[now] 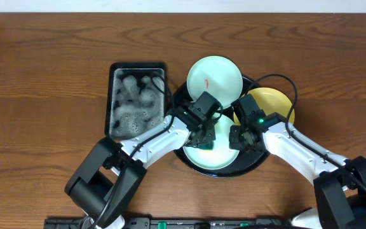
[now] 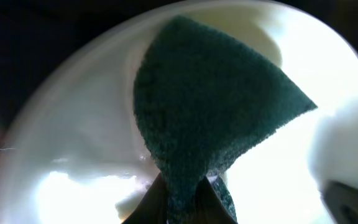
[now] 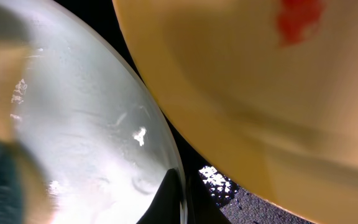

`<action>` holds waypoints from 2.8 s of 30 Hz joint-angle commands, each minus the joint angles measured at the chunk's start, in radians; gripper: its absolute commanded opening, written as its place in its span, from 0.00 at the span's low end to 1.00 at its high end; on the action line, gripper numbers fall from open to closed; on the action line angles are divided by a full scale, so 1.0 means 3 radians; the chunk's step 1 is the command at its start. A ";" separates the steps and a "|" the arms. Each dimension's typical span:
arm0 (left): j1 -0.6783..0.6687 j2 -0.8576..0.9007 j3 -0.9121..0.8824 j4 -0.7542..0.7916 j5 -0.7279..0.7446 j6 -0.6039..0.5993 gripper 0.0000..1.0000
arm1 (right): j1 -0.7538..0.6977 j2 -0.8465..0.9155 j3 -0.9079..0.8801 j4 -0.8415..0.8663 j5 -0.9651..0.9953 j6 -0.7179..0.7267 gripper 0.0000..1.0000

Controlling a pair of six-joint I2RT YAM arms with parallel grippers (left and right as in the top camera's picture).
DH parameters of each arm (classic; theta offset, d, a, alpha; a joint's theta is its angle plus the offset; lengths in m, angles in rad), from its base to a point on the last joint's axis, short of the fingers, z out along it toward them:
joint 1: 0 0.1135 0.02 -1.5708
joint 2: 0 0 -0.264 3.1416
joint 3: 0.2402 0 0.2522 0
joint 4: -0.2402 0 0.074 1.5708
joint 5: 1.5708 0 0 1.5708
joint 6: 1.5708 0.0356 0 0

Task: Clean dirty plates on tray and stack at the side
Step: 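Scrub the front pale green plate with the sponge in the left gripper, then return the sponge with the left gripper to the sponge tray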

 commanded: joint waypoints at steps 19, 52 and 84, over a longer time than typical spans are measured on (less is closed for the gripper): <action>0.0025 0.0184 0.0084 0.0184 0.0434 -0.0395 0.08 | 0.0038 0.0005 -0.0009 -0.0039 0.0178 0.0050 0.01; 0.0003 0.0183 0.0151 -0.0674 -0.1756 0.0347 0.07 | 0.0038 0.0005 -0.0009 -0.0081 0.0182 0.0050 0.01; 0.1540 -0.0890 0.0320 -0.0847 -0.0685 0.1369 0.08 | 0.0038 -0.0061 0.0074 -0.0042 0.0238 -0.0345 0.01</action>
